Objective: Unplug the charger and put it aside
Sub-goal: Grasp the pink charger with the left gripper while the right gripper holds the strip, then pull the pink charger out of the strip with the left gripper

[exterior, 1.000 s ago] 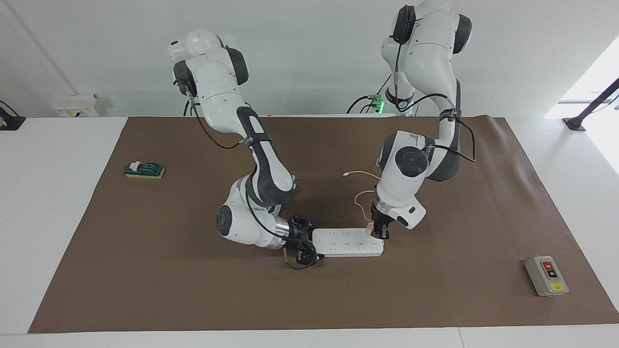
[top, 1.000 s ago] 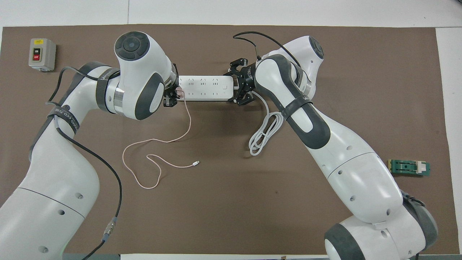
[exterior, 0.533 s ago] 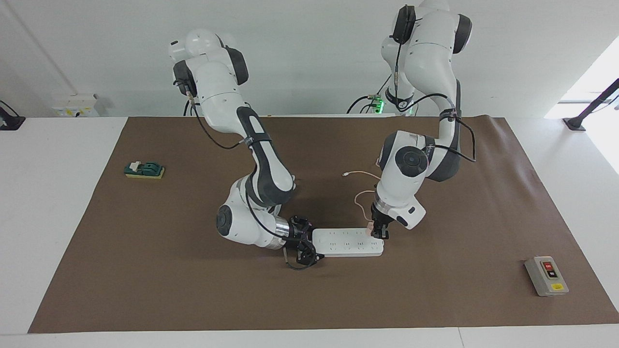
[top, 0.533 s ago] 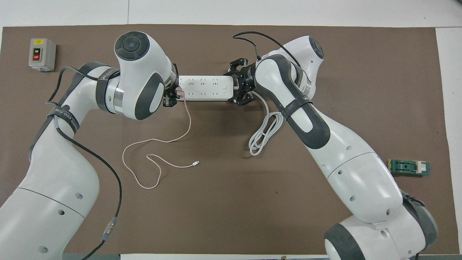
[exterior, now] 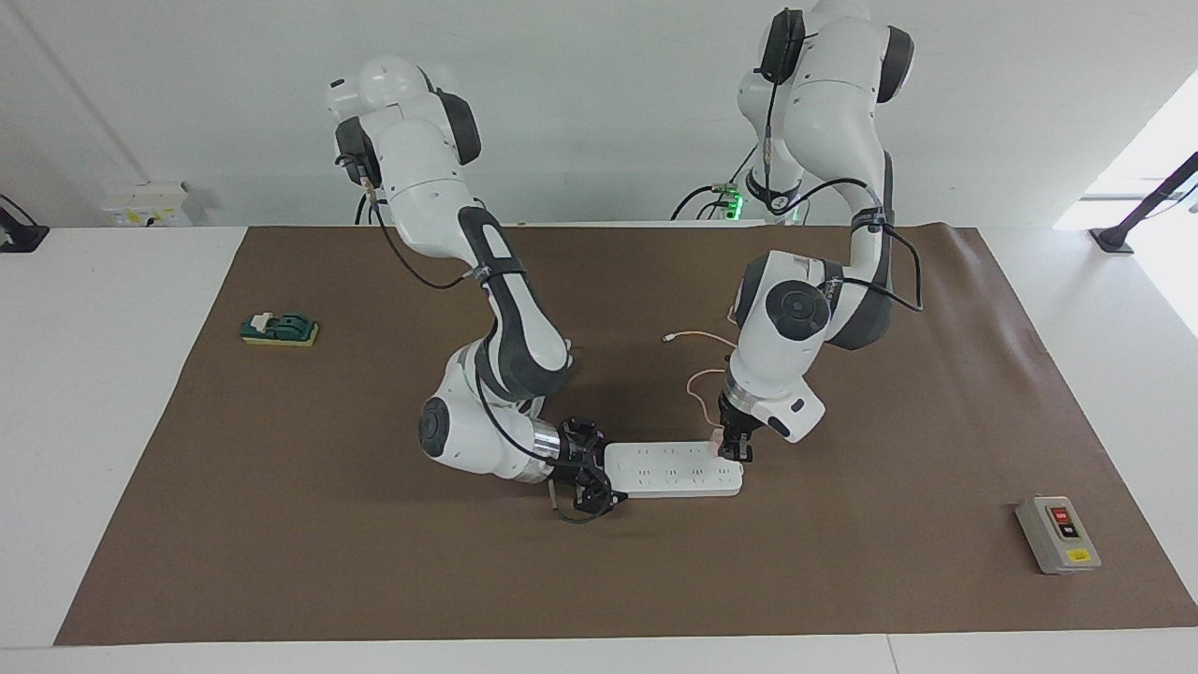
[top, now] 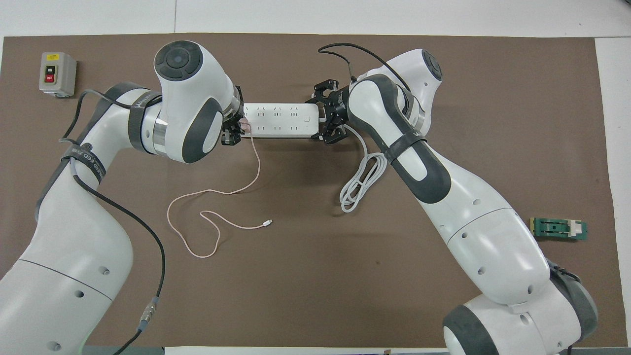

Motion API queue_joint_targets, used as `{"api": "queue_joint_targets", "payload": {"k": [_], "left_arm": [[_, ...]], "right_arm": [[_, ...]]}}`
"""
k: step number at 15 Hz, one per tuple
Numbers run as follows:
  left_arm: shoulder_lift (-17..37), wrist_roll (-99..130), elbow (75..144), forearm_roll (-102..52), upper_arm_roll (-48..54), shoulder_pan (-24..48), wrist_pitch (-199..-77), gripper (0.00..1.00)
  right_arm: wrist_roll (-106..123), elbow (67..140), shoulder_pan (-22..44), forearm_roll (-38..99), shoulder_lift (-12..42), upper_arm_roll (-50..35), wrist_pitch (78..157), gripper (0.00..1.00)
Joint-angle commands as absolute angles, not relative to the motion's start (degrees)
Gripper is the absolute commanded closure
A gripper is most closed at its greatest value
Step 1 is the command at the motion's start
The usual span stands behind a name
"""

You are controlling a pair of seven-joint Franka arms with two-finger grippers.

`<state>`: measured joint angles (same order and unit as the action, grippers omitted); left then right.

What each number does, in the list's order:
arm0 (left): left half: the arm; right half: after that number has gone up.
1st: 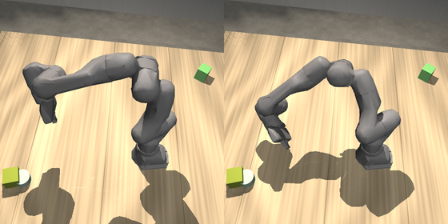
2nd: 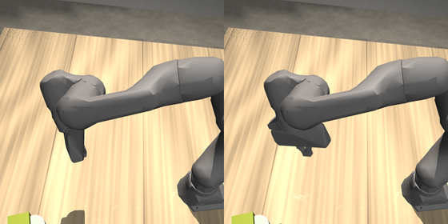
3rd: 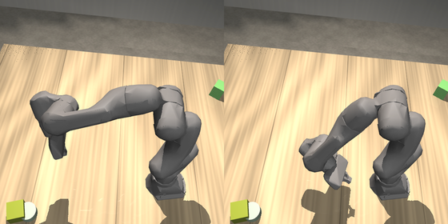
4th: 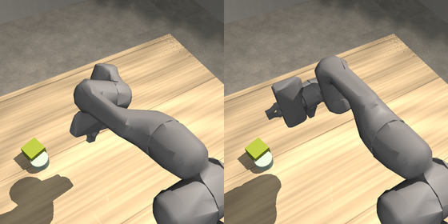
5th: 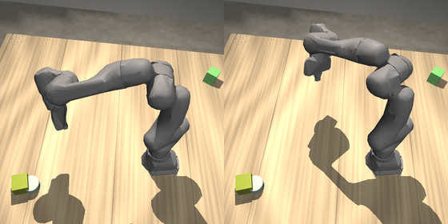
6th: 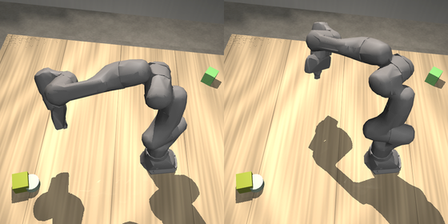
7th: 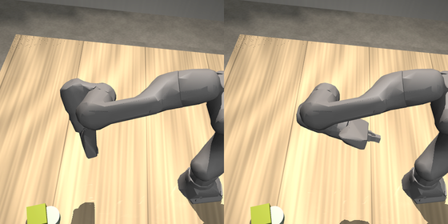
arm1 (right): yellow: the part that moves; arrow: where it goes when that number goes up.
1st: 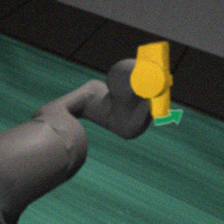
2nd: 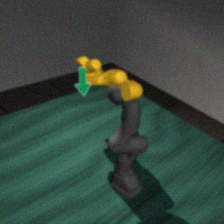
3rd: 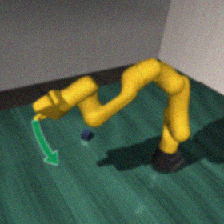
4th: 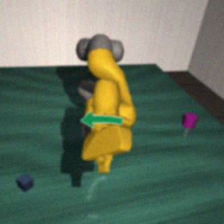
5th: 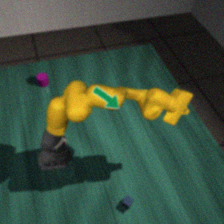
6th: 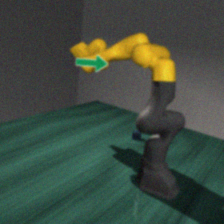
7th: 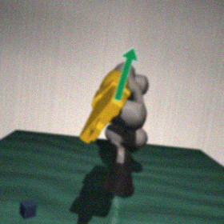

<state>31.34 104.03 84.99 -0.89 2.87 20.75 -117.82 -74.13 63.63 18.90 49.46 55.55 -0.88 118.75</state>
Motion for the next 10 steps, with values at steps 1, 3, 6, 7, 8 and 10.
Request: {"api": "queue_joint_targets", "payload": {"k": [1,3,6,7,8,10], "left_arm": [[23.8,102.8,86.1,-0.1,2.3,20.6,-111.4,1.00],[22.1,101.4,86.1,-0.1,2.2,20.0,-110.1,1.00],[19.7,96.3,86.2,-0.1,2.3,18.7,-108.0,1.00],[19.2,94.2,86.3,-0.1,2.3,18.2,-107.6,1.00],[18.6,91.1,86.4,-0.1,2.3,17.8,-106.8,1.00],[17.8,83.1,86.8,-0.1,2.3,16.4,-105.9,1.00]], "right_arm": [[-72.2,62.5,19.6,48.9,56.4,-0.9,119.7,0.50],[-72.2,62.5,19.6,48.9,56.4,-0.9,119.7,0.50],[-72.4,62.5,19.6,49.1,56.3,-0.8,120.1,0.38],[-72.5,62.6,19.7,49.2,56.3,-0.9,120.8,0.09],[-72.9,62.5,19.7,49.2,56.3,-0.9,121.0,0.00],[-73.6,62.5,19.7,49.2,56.1,-0.9,120.9,0.00]]}}
